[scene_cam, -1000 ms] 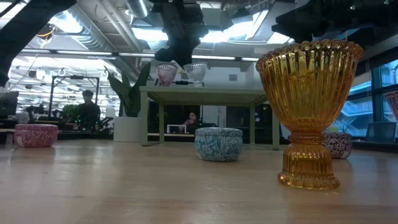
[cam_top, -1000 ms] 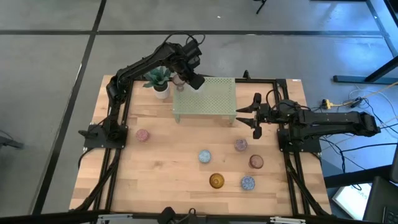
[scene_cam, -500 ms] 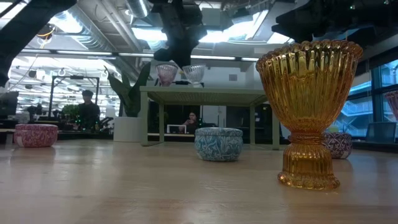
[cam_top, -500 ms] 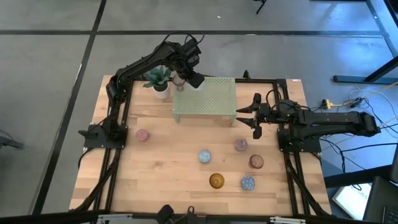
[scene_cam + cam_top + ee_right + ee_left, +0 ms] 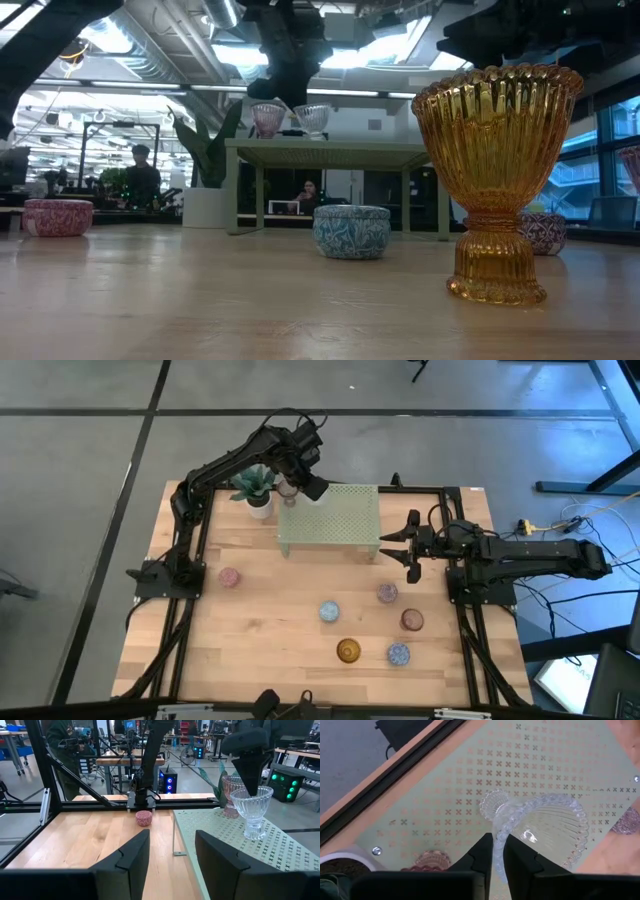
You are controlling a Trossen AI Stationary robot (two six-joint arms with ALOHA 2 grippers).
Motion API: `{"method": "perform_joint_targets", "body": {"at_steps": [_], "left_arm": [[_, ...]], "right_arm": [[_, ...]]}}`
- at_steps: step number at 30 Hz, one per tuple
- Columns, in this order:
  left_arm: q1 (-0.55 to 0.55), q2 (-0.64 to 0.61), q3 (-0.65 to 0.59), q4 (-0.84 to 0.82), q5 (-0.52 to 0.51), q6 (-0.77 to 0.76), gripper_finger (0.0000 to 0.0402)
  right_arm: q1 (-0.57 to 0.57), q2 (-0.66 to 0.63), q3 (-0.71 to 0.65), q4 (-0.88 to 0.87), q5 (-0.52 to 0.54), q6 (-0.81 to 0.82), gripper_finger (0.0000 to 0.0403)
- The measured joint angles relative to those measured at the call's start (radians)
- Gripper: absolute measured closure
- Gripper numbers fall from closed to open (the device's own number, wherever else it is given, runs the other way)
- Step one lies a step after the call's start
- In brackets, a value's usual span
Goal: Pick & Place candle stick holders
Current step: Put the transparent glass candle holder on the shelf, then put the yellow glass candle holder on the shelf
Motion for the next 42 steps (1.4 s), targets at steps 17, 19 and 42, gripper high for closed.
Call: {"method": "perform_joint_targets", "body": {"at_steps": [17, 19, 42], "left_arm": [[0.000, -0.001, 0.000, 0.021, -0.005, 0.018, 0.0346], [0.000, -0.001, 0.000, 0.028, -0.006, 0.019, 0.0344], [-0.002, -0.001, 0.001, 0.044, -0.109, 0.067, 0.0326]], "right_arm": [[0.000, 0.000, 0.000, 0.000, 0.000, 0.000, 0.0241], [0.000, 0.000, 0.000, 0.000, 0.000, 0.000, 0.0241], [0.000, 0.000, 0.000, -0.009, 0.000, 0.000, 0.0241]]}}
